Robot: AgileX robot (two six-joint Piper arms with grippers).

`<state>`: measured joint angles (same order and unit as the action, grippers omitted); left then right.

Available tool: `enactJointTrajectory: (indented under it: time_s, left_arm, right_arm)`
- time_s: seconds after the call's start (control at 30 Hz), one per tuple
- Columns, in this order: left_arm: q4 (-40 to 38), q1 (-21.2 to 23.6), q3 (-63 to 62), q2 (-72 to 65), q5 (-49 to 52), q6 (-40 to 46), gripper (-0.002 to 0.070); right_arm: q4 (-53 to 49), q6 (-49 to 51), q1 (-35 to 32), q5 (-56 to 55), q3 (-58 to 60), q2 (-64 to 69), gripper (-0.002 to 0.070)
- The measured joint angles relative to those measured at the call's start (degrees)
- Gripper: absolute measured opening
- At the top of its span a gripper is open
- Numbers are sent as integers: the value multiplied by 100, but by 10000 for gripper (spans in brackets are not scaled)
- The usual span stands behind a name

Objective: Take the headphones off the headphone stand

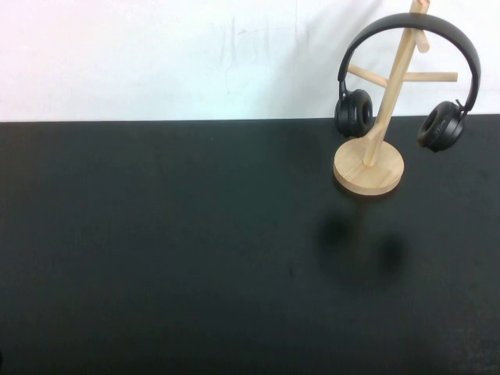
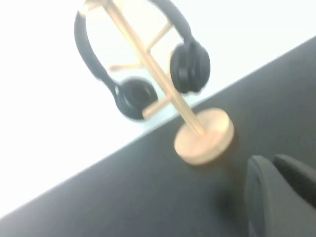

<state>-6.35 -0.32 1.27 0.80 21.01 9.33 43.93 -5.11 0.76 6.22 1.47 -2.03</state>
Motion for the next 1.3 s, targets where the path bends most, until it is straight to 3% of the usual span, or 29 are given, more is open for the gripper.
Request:
enactJointTrajectory:
  time_s: [0.33, 0.67, 0.97, 1.1, 1.3]
  left_arm:
    - [0, 0, 0, 0, 0, 0, 0]
    - [0, 0, 0, 0, 0, 0, 0]
    - [0, 0, 0, 0, 0, 0, 0]
    - [0, 0, 0, 0, 0, 0, 0]
    - [0, 0, 0, 0, 0, 0, 0]
  right_arm:
    - [600, 26, 0, 1210, -413, 640, 0]
    - [-1589, 26, 0, 3690, -2649, 3249, 0]
    - [-2854, 26, 19, 4232, -4175, 5023, 0]
    - [-2854, 26, 379, 4232, -4719, 5725, 0]
    - [-3545, 419, 1629, 4232, -5562, 6592, 0]
